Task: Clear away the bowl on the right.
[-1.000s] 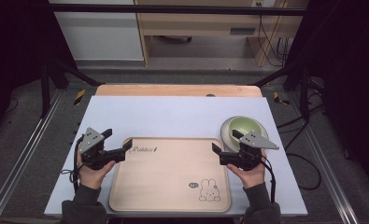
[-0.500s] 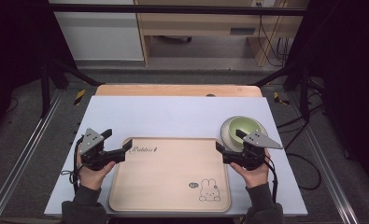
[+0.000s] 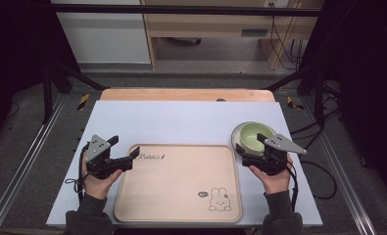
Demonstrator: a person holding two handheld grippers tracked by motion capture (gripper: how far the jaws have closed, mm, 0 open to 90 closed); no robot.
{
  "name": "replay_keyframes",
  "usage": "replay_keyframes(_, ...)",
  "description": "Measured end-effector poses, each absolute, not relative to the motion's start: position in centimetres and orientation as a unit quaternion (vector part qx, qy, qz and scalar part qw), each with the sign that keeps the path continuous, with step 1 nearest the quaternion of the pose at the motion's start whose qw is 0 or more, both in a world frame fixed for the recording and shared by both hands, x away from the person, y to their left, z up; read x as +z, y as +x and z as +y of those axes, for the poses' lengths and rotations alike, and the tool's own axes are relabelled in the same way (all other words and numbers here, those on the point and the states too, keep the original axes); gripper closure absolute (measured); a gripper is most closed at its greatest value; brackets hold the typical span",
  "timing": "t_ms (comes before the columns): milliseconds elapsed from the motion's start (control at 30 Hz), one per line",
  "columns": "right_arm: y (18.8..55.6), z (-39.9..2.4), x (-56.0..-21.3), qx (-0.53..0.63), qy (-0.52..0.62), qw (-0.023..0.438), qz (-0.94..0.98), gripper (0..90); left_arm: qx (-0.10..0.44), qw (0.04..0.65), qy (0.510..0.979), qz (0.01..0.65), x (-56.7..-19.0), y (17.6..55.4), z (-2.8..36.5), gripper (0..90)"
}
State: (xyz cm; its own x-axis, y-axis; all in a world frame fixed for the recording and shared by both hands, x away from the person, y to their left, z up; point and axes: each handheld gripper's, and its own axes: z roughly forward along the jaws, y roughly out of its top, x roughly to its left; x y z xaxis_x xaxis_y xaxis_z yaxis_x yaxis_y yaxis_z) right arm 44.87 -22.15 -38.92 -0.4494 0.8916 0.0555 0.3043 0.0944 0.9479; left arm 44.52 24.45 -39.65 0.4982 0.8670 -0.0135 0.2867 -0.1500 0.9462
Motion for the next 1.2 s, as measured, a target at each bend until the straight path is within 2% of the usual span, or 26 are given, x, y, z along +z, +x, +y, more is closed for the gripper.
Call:
replay_keyframes(567, 45.6, -24.7, -39.0, 0.47, 0.483, 0.296, 0.677, 22.4, 0.286, 0.506, 0.702, 0.413, -39.7, 44.6, 24.5, 13.8)
replay_keyframes(767, 45.9, -25.3, -39.2, 0.455, 0.491, 0.304, 0.678, 21.9, 0.287, 0.506, 0.701, 0.413, -39.7, 44.6, 24.6, 13.8)
replay_keyframes(1200, 46.7, -26.2, -39.8, 0.423, 0.511, 0.309, 0.682, 26.8, 0.287, 0.505, 0.7, 0.415, -39.8, 44.7, 24.7, 13.9)
